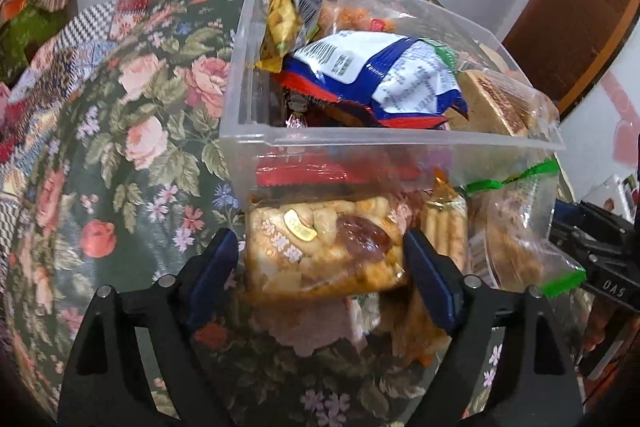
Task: Organize snacks
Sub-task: 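Grasp the nut bar bag with left tool while right tool grasps the green jelly cup, then place the nut bar bag in the box while right tool places the jelly cup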
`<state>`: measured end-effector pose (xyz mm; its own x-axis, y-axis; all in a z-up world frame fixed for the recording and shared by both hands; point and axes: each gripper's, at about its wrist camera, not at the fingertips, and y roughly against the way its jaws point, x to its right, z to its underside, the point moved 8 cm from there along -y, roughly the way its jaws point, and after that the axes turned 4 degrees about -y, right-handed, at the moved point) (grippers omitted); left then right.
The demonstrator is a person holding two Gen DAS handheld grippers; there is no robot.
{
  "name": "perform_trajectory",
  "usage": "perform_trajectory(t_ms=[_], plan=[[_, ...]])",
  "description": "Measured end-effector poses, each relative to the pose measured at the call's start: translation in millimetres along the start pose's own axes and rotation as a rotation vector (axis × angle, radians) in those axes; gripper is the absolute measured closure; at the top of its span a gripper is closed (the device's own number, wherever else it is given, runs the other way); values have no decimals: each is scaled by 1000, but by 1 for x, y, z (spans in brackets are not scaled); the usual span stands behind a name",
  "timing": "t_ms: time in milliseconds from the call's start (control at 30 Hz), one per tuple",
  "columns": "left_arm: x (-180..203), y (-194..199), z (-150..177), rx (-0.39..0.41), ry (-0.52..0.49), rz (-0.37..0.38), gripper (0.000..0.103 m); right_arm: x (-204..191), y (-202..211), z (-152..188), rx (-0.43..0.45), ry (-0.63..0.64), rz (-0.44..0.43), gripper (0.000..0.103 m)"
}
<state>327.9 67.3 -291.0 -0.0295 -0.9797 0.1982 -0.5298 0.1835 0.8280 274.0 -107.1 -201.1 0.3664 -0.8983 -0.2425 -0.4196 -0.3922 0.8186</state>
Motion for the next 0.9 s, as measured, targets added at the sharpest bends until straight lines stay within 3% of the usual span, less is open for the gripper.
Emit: perform_trajectory(t_ms=[233, 367, 500, 900], plan=[[-2, -8, -2, 13, 9, 2, 17, 0, -5, -5, 3, 4, -8, 59], [2, -5, -1, 16, 11, 14, 28, -2, -7, -8, 3, 21, 10, 58], [5, 2, 7, 21, 5, 8, 29, -2, -8, -9, 11, 29, 17, 59], [11, 57, 15, 96, -52, -55, 29, -1, 22, -5, 73, 20, 36, 60]])
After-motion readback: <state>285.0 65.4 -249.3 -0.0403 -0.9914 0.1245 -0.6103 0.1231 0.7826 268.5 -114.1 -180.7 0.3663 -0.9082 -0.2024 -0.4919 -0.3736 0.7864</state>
